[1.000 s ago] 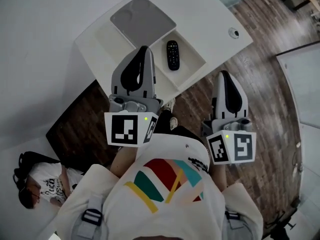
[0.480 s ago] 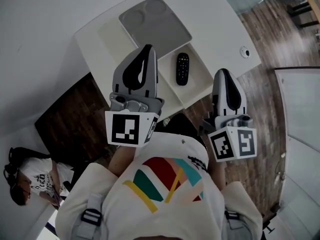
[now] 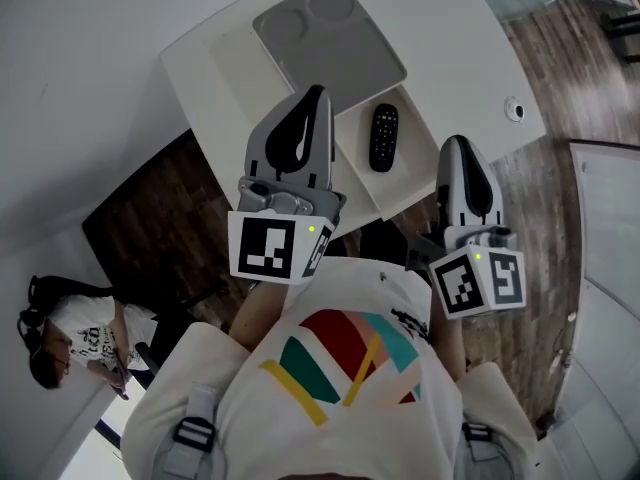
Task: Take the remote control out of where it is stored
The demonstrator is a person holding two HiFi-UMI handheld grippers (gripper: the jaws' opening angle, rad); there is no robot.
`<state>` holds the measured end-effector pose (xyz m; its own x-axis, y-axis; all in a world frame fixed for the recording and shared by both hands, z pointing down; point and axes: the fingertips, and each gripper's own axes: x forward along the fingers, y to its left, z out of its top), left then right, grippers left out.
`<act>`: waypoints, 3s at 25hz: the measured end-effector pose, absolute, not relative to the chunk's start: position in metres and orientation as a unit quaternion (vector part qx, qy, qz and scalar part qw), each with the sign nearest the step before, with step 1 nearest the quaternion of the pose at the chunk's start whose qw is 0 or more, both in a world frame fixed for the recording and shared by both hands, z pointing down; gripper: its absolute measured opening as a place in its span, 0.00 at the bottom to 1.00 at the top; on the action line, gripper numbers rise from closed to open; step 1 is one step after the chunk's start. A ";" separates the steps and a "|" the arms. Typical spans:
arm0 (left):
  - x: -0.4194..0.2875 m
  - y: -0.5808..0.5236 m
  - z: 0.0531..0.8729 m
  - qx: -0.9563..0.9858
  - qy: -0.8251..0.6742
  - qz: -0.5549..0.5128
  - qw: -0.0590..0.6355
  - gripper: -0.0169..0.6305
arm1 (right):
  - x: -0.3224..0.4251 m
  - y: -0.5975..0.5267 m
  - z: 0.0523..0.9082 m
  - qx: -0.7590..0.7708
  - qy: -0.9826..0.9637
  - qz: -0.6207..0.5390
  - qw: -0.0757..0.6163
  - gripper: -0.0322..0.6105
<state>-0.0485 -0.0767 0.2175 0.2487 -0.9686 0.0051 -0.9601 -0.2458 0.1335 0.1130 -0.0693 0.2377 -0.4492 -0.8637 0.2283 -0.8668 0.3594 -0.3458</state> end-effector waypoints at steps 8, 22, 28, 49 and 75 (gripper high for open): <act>-0.046 -0.087 0.243 0.791 -0.607 -0.002 0.075 0.04 | 0.110 -0.090 0.267 0.538 -0.804 0.252 0.013 0.18; -0.063 -0.102 0.303 0.784 -0.607 0.065 0.113 0.04 | 0.072 -0.090 0.379 0.514 -0.769 0.348 0.151 0.65; -0.058 -0.111 0.328 0.784 -0.605 0.073 0.121 0.04 | 0.067 -0.097 0.418 0.505 -0.749 0.386 0.186 0.65; -0.082 -0.118 0.347 0.765 -0.628 0.080 0.114 0.04 | 0.058 -0.091 0.484 0.487 -0.703 0.379 0.353 0.65; -0.083 -0.118 0.330 0.758 -0.642 0.047 0.108 0.04 | 0.071 -0.090 0.472 0.503 -0.707 0.343 0.361 0.45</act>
<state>-0.0827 -0.1183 0.3297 0.1723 -0.9625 0.2097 -0.9827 -0.1534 0.1033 0.0706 -0.0899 0.4723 -0.2337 -0.4641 0.8544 -0.9583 0.2588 -0.1215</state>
